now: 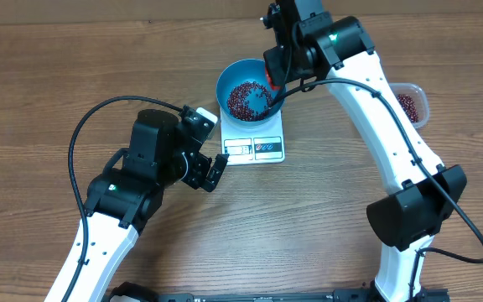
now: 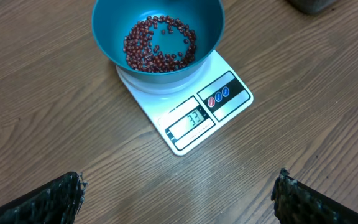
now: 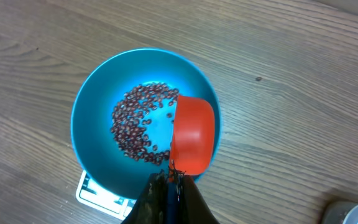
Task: Scoop item into bowl and weigh 150g on scale
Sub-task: 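Tilt the scoop with the right gripper to pour beans into the bowl, then return the empty scoop with the right gripper to the bean tub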
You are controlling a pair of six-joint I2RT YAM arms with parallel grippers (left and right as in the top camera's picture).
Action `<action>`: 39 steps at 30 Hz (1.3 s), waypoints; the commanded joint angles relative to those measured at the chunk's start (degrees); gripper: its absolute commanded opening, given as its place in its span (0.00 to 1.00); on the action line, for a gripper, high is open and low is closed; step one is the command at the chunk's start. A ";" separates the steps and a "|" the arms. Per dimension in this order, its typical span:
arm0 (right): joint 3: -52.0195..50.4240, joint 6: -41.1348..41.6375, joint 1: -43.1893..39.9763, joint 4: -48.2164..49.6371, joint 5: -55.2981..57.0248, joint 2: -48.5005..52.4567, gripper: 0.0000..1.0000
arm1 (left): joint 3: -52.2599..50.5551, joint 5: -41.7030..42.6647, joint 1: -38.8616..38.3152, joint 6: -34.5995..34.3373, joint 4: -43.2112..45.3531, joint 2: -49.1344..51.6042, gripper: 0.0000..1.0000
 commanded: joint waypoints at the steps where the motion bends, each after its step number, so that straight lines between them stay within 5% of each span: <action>1: 1.88 -1.92 1.79 -0.09 1.60 -2.56 0.04 | 1.31 -0.37 -0.07 -0.55 0.07 -0.13 1.00; 20: 1.90 -3.85 -1.62 0.42 -3.02 -7.04 0.04 | 1.31 -0.37 -0.07 -0.55 0.07 -0.13 0.99; 28: 1.90 -2.80 -14.86 -2.56 -13.27 -10.93 0.04 | 1.31 -0.37 -0.07 -0.55 0.07 -0.13 0.99; 39: 0.13 -6.08 -36.81 -12.09 -13.44 -10.69 0.04 | 1.31 -0.37 -0.07 -0.55 0.04 -0.13 1.00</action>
